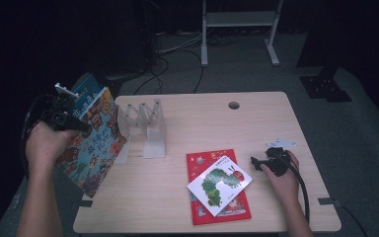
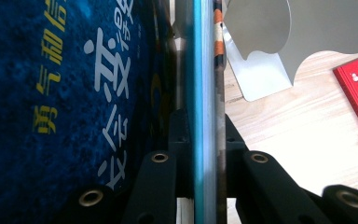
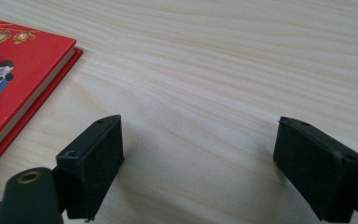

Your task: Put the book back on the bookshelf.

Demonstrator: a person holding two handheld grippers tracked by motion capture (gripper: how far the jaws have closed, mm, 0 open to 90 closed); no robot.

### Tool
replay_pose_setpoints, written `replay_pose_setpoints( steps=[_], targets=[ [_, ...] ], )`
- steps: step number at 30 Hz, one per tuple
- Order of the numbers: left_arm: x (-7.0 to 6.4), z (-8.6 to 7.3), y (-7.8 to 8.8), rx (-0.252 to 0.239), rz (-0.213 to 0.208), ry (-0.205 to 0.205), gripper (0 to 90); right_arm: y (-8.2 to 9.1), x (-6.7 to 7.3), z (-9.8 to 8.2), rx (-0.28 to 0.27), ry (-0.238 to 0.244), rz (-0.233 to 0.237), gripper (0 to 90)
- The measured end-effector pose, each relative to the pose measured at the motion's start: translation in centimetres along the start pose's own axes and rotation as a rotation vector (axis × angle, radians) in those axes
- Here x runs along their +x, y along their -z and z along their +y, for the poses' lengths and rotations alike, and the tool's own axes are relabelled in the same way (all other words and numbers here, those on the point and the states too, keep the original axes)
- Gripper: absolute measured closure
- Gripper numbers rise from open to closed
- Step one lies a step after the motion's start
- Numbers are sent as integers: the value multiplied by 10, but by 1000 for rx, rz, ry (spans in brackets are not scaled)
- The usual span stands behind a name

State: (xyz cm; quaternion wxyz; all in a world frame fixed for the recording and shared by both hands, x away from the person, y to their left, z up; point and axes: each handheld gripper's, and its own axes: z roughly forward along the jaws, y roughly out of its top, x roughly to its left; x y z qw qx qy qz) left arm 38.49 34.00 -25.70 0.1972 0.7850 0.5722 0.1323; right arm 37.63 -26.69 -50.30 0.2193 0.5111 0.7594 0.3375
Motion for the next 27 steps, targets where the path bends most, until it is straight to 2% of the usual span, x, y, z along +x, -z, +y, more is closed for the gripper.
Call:
replay_pose_setpoints(
  steps=[4, 8, 21, 27],
  targets=[
    [2, 0, 0, -2, 2, -2, 798, 0, 0, 0, 0, 0, 0, 150],
    [5, -2, 3, -12, -15, -2, 794, 0, 0, 0, 0, 0, 0, 150],
    [8, 2, 33, -29, 1, -16, 795, 0, 0, 0, 0, 0, 0, 150],
    [7, 2, 48, -58, 9, -22, 797, 0, 0, 0, 0, 0, 0, 150]
  ],
)
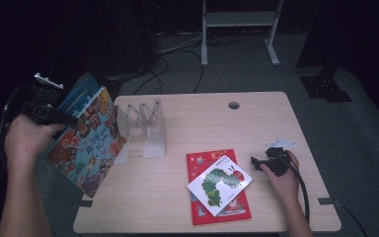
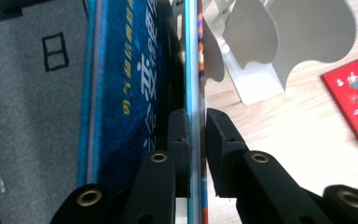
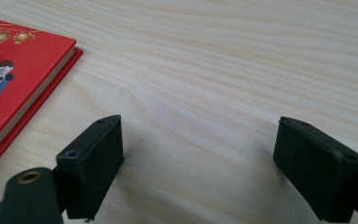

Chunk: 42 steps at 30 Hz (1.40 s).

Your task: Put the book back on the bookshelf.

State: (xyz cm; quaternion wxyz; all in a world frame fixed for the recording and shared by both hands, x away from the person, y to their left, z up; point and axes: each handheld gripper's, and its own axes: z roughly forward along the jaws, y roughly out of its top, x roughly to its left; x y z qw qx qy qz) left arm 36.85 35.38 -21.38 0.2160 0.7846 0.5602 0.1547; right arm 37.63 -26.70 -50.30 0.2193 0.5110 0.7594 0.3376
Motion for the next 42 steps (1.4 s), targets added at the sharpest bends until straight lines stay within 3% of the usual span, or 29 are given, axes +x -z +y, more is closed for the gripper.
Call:
replay_pose_setpoints(
  steps=[5, 11, 14, 20, 27, 31, 37, 42],
  targets=[
    [-4, 2, 6, 6, 1, -25, 828, 0, 0, 0, 0, 0, 0, 150],
    [-11, 1, -2, 11, -44, -60, 897, 0, 0, 0, 0, 0, 0, 150],
    [-16, 0, -8, 19, -67, -89, 898, 0, 0, 0, 0, 0, 0, 150],
    [-34, -1, -23, -10, -126, -143, 884, 0, 0, 0, 0, 0, 0, 150],
    [-54, 1, -40, 2, -183, -205, 876, 0, 0, 0, 0, 0, 0, 150],
    [-65, 0, -48, -9, -190, -226, 852, 0, 0, 0, 0, 0, 0, 150],
    [-82, -2, -65, 13, -223, -264, 851, 0, 0, 0, 1, 0, 0, 150],
    [-94, -5, -80, 14, -251, -276, 800, 0, 0, 0, 1, 2, 2, 150]
  ],
)
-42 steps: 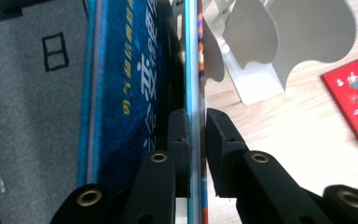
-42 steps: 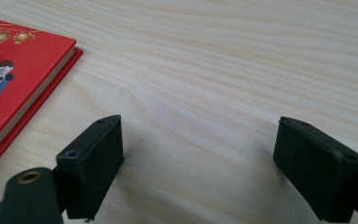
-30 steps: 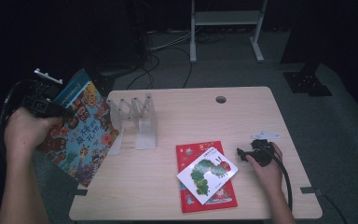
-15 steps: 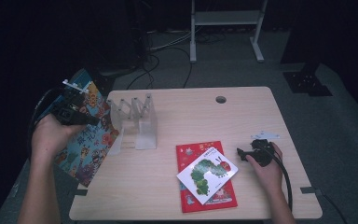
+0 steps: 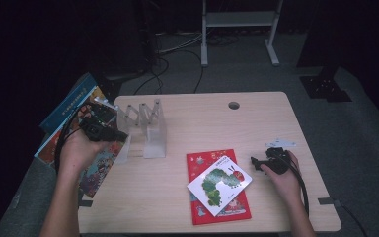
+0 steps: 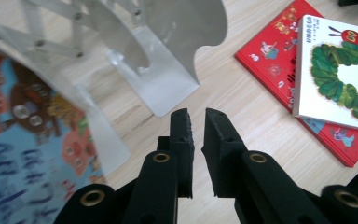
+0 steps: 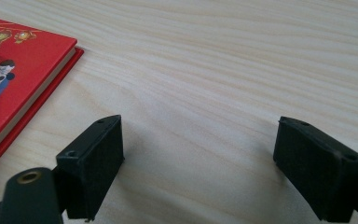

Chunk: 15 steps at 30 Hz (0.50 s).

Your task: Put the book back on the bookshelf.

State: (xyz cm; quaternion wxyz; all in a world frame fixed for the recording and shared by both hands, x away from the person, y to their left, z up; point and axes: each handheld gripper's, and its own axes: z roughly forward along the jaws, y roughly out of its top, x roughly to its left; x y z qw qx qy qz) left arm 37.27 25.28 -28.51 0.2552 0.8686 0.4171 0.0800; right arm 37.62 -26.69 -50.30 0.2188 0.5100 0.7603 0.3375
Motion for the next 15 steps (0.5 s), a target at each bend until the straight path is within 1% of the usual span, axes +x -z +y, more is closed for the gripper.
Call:
replay_pose_setpoints(
  steps=[4, 6, 9, 12, 13, 15],
  targets=[
    [-6, 0, -15, 4, -14, -18, 764, 1, 1, -1, -1, 0, -2, 155],
    [-9, -1, -24, 3, -23, -30, 726, 1, 1, -1, -1, 1, 0, 155],
    [-12, -2, -36, 13, -24, -43, 662, 1, 1, -1, -1, 2, 1, 154],
    [-16, -4, -48, 10, -36, -41, 590, 1, 1, -1, -2, 4, 2, 156],
    [-16, -4, -51, 15, -39, -46, 566, 2, 1, -2, -2, 7, 3, 163],
    [-18, -5, -58, 14, -50, -43, 520, 3, 1, -2, -3, 6, 7, 214]
  ],
)
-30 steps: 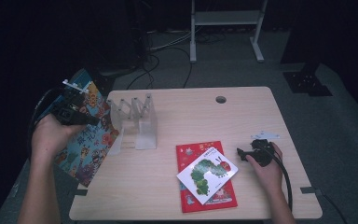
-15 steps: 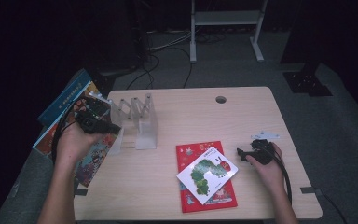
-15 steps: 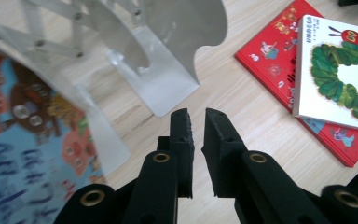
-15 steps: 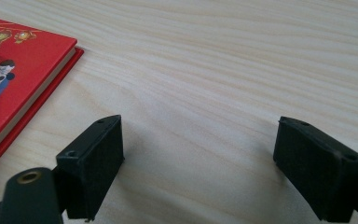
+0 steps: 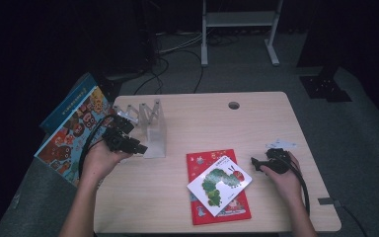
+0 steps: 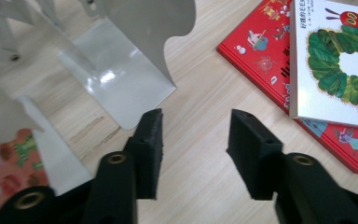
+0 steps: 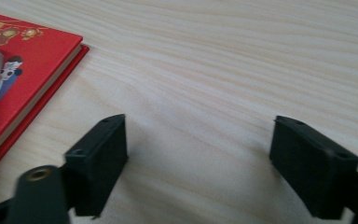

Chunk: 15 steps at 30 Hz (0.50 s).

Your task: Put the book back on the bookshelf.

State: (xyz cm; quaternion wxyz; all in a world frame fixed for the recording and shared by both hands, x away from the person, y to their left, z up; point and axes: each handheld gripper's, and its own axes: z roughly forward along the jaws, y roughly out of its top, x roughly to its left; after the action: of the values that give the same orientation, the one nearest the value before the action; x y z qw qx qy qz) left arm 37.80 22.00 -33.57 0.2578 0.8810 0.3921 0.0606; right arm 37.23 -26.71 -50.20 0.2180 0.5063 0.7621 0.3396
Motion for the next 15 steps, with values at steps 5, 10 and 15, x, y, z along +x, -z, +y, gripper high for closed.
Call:
replay_pose_setpoints(
  steps=[5, 10, 15],
  targets=[
    [-4, -2, -17, -8, -19, -14, 444, 5, 1, 0, 17, 4, 9, 279],
    [-12, -5, -32, -17, -15, -59, 365, 12, 5, 0, 28, 7, 51, 284],
    [-19, -6, -43, -25, -20, -77, 332, 25, 11, -5, 10, 16, 96, 302]
  ],
)
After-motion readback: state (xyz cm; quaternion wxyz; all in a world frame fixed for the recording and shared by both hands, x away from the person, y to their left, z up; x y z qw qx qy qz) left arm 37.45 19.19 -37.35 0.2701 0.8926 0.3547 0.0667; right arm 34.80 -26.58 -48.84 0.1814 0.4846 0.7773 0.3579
